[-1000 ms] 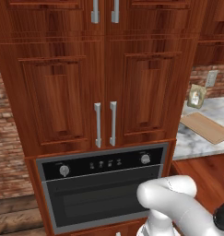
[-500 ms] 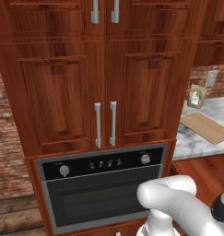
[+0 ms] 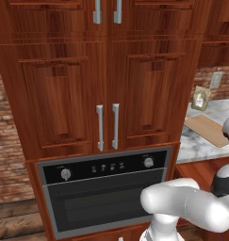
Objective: Open the drawer on the right and place the cutting tools on the cutting board.
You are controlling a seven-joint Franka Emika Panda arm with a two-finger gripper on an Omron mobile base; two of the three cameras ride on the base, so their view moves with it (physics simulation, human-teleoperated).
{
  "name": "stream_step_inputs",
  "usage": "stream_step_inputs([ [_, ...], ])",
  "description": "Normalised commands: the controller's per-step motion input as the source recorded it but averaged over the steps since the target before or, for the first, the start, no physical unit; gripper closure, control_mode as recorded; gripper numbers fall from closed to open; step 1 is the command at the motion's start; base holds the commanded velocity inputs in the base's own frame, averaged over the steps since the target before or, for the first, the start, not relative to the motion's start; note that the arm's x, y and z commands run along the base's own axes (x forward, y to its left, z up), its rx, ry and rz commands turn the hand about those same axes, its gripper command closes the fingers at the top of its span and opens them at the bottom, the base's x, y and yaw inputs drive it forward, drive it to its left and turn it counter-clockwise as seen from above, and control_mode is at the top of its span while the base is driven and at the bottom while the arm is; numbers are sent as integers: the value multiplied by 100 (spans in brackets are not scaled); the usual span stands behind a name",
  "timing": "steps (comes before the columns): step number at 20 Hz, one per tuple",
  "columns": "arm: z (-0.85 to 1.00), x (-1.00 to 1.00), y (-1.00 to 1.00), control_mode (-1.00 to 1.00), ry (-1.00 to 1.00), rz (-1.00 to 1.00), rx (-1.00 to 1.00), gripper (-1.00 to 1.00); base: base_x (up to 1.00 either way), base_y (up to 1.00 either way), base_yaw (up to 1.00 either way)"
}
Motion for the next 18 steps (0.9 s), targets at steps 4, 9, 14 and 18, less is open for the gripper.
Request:
stream_step_inputs([
  [4,0,53,0,-100,12,0,-1,100,0,0,0],
  [9,0,30,0,-100,3,0,0,100,0,0,0],
  [14,0,22,0,-100,0,0,0,100,0,0,0],
  [18,-3,18,0,-100,0,0,0,100,0,0,0],
])
